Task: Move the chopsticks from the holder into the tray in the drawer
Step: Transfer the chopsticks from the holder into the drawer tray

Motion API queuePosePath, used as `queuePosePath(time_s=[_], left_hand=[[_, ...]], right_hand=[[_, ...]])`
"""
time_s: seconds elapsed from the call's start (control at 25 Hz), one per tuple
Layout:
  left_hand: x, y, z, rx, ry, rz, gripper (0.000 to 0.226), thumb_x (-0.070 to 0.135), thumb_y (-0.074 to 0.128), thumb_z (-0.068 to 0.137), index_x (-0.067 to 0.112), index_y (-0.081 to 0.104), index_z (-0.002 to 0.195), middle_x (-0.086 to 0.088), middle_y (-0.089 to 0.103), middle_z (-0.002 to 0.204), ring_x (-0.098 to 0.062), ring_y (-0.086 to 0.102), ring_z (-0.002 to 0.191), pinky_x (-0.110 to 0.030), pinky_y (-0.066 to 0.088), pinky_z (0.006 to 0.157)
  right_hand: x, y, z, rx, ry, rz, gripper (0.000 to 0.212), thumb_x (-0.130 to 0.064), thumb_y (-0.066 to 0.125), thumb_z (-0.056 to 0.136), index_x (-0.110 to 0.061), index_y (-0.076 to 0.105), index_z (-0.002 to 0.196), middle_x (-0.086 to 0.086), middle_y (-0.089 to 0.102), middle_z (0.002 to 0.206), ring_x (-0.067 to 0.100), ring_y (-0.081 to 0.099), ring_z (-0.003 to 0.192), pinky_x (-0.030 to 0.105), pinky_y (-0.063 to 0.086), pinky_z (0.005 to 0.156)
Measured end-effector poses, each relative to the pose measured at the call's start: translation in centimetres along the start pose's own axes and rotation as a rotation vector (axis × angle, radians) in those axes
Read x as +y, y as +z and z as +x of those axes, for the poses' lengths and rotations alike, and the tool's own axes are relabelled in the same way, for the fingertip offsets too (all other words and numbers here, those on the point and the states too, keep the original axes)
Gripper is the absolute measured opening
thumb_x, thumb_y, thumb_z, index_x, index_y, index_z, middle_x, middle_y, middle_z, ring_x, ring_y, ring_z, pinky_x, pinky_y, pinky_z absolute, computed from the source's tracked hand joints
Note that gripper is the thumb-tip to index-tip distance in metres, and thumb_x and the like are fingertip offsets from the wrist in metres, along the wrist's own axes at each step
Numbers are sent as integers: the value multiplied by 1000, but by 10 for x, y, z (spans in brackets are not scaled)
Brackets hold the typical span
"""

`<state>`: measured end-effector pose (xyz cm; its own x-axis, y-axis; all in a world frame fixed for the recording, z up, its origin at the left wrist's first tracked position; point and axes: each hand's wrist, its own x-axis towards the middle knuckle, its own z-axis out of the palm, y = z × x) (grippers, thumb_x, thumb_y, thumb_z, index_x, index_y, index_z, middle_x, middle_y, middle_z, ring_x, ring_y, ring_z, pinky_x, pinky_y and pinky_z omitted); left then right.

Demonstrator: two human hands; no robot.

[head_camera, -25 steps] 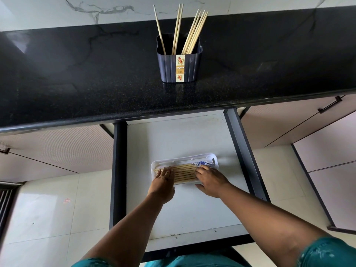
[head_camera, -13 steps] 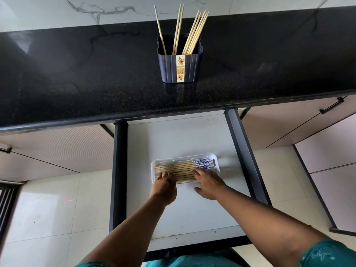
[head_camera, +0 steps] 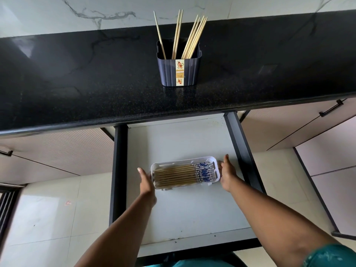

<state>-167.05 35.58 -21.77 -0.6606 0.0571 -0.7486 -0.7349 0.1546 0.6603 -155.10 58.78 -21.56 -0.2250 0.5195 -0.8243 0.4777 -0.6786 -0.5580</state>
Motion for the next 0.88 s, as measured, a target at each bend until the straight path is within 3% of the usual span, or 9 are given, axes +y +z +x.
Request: queuePosePath(time_s=[0.08,0.12,0.24,0.4,0.6,0.72,0.88], left_hand=[[-5,4,-5,12,24,56,79,70,13,91,19,73,94,-7,68,104,-22,59,101,-36,37,102],[-5,4,-6,15,39,64,76,69,14,91,23,74,90,-6,69,102,-22,60,100,-34,39,99],[-1,-4,0,-5,74,157,69,64,14,94,28,72,83,-8,70,105,-23,61,102,-30,37,89],[5,-5,10,-72,62,179,67,66,17,93,25,70,97,-9,64,120,-25,56,114,-35,39,100],[7,1,12,-49,19,167,72,69,20,91,18,66,112,-11,61,126,-25,55,114,-32,37,96],[3,3,12,-23,-5,154,80,72,21,88,15,56,132,-13,54,137,-29,49,125,-37,34,105],[-9,4,8,166,46,236,80,70,21,89,13,52,134,-15,51,140,-34,46,130,-42,34,108]], right_hand=[[6,4,2,-39,-6,-122,73,-66,28,93,-12,53,136,14,56,135,31,56,123,49,42,107],[9,6,1,-21,-33,-178,74,-67,28,93,-14,50,138,13,54,139,32,53,126,49,40,109],[10,6,1,19,-63,-203,72,-68,29,92,-17,54,136,13,56,138,32,54,124,46,41,108],[10,5,8,36,-91,-201,71,-67,29,92,-17,57,132,12,59,134,32,56,121,45,44,106],[10,9,7,60,-121,-230,69,-66,27,93,-17,58,131,12,61,129,32,57,116,45,46,102],[12,10,6,109,-142,-238,74,-69,24,92,-15,63,123,13,65,122,33,61,109,40,50,94],[14,8,0,238,-186,-369,76,-70,14,92,-15,66,92,15,70,107,34,63,97,35,47,78]])
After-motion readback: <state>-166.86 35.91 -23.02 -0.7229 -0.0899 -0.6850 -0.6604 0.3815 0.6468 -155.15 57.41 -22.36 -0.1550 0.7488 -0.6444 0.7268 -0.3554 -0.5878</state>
